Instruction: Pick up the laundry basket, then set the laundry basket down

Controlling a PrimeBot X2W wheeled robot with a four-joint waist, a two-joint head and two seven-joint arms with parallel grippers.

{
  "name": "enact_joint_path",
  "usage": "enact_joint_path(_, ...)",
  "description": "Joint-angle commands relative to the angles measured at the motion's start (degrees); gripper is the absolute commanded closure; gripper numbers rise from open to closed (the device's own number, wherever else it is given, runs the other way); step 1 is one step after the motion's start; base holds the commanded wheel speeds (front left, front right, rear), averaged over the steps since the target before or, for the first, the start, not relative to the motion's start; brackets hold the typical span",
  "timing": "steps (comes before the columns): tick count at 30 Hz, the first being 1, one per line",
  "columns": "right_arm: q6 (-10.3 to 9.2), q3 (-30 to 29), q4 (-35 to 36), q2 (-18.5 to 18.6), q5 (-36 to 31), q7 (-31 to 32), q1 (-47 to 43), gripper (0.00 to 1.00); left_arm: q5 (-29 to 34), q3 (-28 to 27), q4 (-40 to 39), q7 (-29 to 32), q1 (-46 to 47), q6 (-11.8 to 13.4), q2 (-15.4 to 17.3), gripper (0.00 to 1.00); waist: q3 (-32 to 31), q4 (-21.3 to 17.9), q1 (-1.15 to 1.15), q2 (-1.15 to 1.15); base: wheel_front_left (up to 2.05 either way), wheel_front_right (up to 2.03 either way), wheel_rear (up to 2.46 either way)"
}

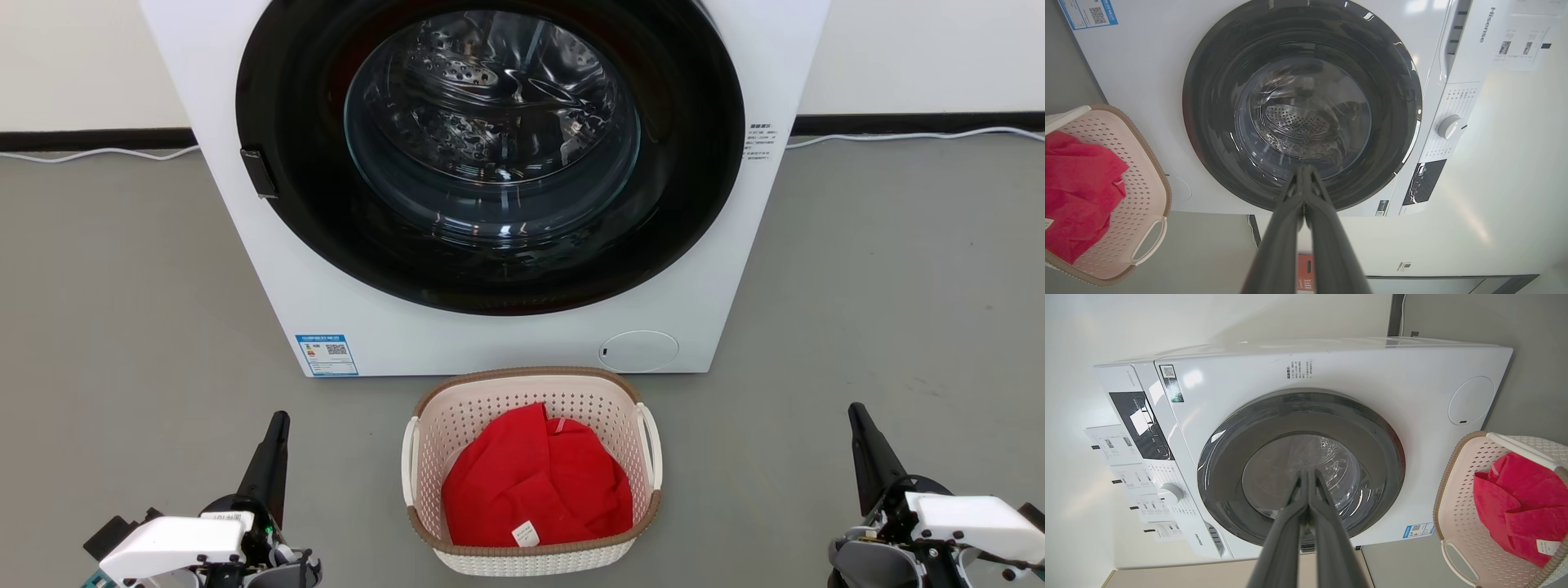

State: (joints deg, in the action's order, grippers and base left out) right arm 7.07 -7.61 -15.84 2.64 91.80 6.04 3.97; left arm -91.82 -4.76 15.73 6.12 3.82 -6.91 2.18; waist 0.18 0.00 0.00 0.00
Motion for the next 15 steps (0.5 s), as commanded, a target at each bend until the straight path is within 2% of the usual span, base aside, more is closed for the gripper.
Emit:
enact_joint_path(1, 0.42, 1.09, 1.81, 0.23, 0.37, 0.45, 2.21, 1.00, -0.35, -1.76, -1.68, 0.36, 2.38, -0.58, 0.70, 1.00, 0.00, 0.00, 0.00, 0.00, 0.00, 0.00, 0.00)
enact_joint_path(15, 0.42, 1.09, 1.81, 0.23, 0.37, 0.45, 2.21, 1.00, -0.35, -1.75, -1.68, 0.36, 2.38, -0.58, 0.70, 1.00, 0.00, 0.00, 0.00, 0.00, 0.00, 0.00, 0.00)
